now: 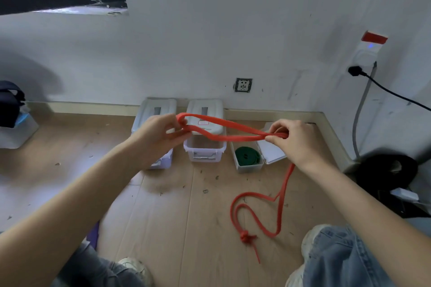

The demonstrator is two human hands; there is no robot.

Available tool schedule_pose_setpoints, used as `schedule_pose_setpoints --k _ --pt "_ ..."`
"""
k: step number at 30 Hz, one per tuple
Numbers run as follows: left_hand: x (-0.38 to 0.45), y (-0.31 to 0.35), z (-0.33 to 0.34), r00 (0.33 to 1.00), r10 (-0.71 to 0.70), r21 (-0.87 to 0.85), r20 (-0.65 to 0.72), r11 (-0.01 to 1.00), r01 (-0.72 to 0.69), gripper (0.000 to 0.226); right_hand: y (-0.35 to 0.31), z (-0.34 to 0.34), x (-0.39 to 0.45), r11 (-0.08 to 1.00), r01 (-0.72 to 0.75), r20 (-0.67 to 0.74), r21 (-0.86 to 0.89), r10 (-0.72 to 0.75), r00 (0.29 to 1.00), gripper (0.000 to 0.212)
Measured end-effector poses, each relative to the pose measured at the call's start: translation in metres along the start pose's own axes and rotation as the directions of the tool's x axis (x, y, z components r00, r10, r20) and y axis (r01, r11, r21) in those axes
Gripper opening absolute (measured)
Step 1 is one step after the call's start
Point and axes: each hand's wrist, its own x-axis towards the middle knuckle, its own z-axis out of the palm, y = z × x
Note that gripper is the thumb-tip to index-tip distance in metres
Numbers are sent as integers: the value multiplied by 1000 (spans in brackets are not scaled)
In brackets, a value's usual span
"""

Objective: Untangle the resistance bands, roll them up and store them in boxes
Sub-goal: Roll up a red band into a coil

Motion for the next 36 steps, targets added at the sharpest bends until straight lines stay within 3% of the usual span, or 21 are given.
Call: schedule_pose_setpoints --k 3,6,8,9,11,13,15,17,20,22,25,30,36 --pt "-5 5 8 981 0 -263 195 964 52 4 2 2 0 1000 -15 -11 -13 15 1000 13" --pt "-6 12 8 993 6 -460 116 887 49 7 3 6 -3 999 -6 22 -43 7 1000 11" --pt "-3 19 -3 993 -13 -626 120 775 86 18 4 7 -5 998 -21 25 -57 22 999 11" --pt "-3 22 -7 989 -16 -624 146 775 105 17 5 7 -6 998 -21 21 -56 22 1000 11" --pt "-5 20 -6 978 -64 -450 199 880 149 11 0 7 -7 998 34 36 -59 -32 999 10" --pt "-9 7 6 978 -87 -109 187 988 109 9 -13 9 -10 991 136 93 -17 -134 987 9" --pt "-13 -9 22 959 14 229 284 970 -82 19 -28 9 -14 966 242 169 88 -254 952 9" --pt "-17 -17 35 888 34 381 459 895 -231 29 -41 6 -16 933 306 219 191 -345 913 9" --pt "-21 -20 39 830 -60 365 555 914 -178 26 -48 -4 -12 915 251 206 315 -324 923 11" --pt "-23 -23 39 831 -66 317 552 939 -136 19 -48 -8 -11 908 204 166 366 -279 946 13" --pt "-23 -35 38 897 -34 350 440 927 -137 7 -44 -11 -7 902 151 74 405 -197 978 17" --pt "-11 -45 21 957 -25 528 288 838 -136 9 -22 -13 5 922 54 -82 385 -24 996 16" --pt "1 -48 -2 1000 12 606 -7 795 -5 14 2 -9 9 958 -2 -125 286 39 991 11"
